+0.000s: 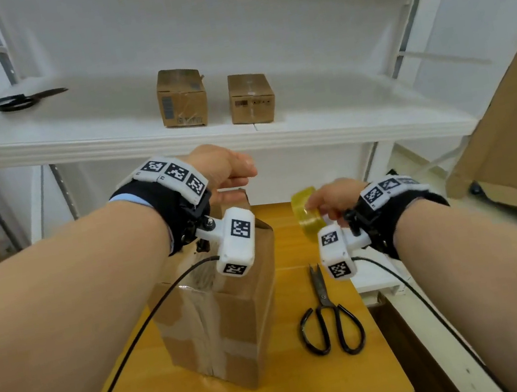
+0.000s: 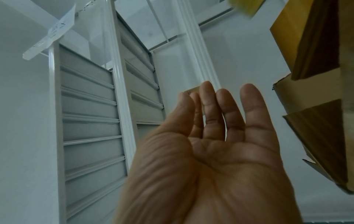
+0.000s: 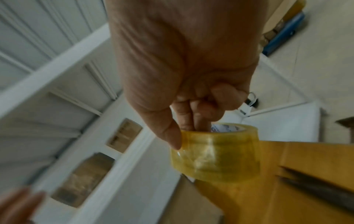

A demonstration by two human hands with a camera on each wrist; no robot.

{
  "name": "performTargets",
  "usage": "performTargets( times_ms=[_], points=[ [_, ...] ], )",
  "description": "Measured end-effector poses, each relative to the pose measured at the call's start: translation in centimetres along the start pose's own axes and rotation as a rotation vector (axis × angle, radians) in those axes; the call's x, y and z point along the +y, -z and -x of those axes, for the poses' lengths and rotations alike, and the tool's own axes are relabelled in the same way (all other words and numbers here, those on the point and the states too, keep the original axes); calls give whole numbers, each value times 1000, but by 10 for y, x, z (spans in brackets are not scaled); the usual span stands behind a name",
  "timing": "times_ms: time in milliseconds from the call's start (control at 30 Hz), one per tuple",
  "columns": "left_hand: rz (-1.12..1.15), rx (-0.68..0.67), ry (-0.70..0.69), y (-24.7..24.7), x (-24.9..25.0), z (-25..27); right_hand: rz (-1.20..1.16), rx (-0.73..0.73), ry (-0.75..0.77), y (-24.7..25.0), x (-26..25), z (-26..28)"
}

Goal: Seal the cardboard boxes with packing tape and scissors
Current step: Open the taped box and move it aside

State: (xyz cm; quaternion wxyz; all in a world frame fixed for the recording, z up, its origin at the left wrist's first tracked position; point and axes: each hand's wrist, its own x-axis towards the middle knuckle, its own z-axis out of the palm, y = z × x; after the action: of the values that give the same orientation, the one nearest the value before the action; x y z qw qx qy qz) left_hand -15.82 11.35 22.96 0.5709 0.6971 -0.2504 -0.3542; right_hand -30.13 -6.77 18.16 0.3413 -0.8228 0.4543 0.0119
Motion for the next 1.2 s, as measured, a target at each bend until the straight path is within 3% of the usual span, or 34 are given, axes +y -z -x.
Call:
performTargets(
  times_ms=[167, 300, 467, 567, 633, 700, 800, 867, 967, 1100, 1200],
  points=[
    [-19, -16, 39, 6, -13, -13, 484, -121, -43, -46, 32, -18],
    [-22, 9, 47, 13, -18, -21, 296, -80, -97, -75, 57, -38],
    [-71, 56, 43, 30, -20, -28, 511, -90, -120, -100, 77, -58],
    [-100, 109, 11, 42, -22, -26, 445, -106, -88, -84, 59, -55],
    [-122, 148, -23, 50, -24, -22, 218, -92, -74, -71, 37, -55],
    [-205, 185, -57, 59, -28, -18, -63, 12, 58, -54, 7, -39],
    [-456, 210, -28, 70, -32, -7, -54, -12, 297, -35, -39, -10],
    [-621, 174, 83, 73, -35, 1, 96, -88, 399, -37, -65, 9],
    [-757, 59, 229, 75, -48, 13, 268, -191, 437, -57, -87, 21],
    [-756, -31, 302, 90, -85, -4, 347, -273, 429, -84, -91, 21],
    [-692, -147, 334, 86, -84, 14, 318, -284, 440, -85, -90, 17]
  ],
)
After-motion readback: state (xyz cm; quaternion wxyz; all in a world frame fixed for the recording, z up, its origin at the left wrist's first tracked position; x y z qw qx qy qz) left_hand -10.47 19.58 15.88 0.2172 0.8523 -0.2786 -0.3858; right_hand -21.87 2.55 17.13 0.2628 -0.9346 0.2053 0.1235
